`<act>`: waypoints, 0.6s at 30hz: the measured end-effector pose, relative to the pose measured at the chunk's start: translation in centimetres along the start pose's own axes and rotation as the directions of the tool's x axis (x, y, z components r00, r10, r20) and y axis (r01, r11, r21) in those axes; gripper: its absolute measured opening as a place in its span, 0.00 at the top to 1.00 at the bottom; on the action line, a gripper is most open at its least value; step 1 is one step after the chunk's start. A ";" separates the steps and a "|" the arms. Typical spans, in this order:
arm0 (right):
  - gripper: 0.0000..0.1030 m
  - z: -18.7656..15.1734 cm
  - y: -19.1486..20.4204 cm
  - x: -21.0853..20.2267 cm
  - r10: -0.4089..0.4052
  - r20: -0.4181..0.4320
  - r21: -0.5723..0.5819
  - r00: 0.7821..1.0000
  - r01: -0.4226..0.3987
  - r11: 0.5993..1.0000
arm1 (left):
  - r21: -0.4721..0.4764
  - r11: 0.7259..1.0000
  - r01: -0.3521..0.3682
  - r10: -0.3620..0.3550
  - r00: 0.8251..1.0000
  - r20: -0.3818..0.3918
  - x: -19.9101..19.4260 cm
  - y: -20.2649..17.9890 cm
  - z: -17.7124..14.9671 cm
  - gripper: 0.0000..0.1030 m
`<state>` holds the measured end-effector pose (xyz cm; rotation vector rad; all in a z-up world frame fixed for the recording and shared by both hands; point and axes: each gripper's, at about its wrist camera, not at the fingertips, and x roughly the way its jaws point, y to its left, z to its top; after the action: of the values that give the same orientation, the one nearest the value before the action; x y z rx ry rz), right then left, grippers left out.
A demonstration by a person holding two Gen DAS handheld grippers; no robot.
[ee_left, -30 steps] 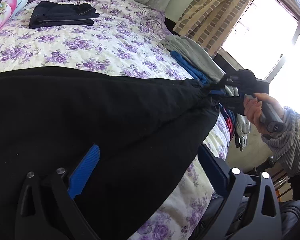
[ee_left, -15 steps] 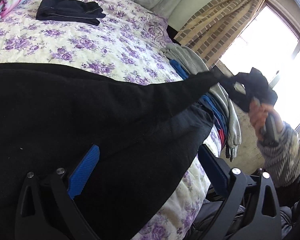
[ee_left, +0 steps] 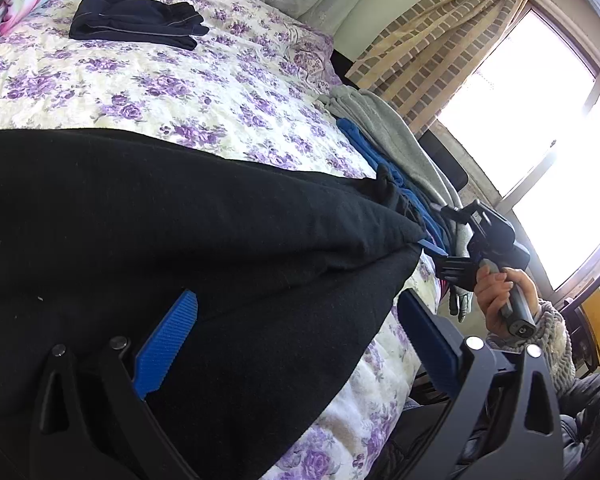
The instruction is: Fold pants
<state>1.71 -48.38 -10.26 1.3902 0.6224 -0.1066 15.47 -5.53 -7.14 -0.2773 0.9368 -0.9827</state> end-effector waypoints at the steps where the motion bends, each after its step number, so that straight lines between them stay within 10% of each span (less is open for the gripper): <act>1: 0.43 0.3 -0.1 0.1 0.013 0.006 0.010 1.000 -0.013 1.000 | 0.001 1.000 -0.002 0.002 1.000 0.000 0.0 0.0 0.0 0.05; 4: 0.44 1.6 0.0 1.0 0.022 0.000 -0.016 1.000 -0.022 1.000 | 0.004 1.000 -0.010 0.010 1.000 0.000 0.1 -0.1 -0.1 0.05; 10: 0.94 4.2 4.1 2.7 0.089 -0.051 -0.126 0.995 -0.095 0.987 | 0.011 1.000 -0.027 0.027 1.000 0.000 0.3 -0.3 -0.1 0.05; 18: 0.95 4.7 20.1 1.1 0.344 -0.130 -0.413 0.930 -0.366 0.834 | -0.066 0.998 -0.006 0.011 0.997 0.073 -1.3 0.5 0.0 0.05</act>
<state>12.76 -48.43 7.20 1.0532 0.3858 0.3511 15.47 -4.25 -6.71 -0.3623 0.9032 -0.9292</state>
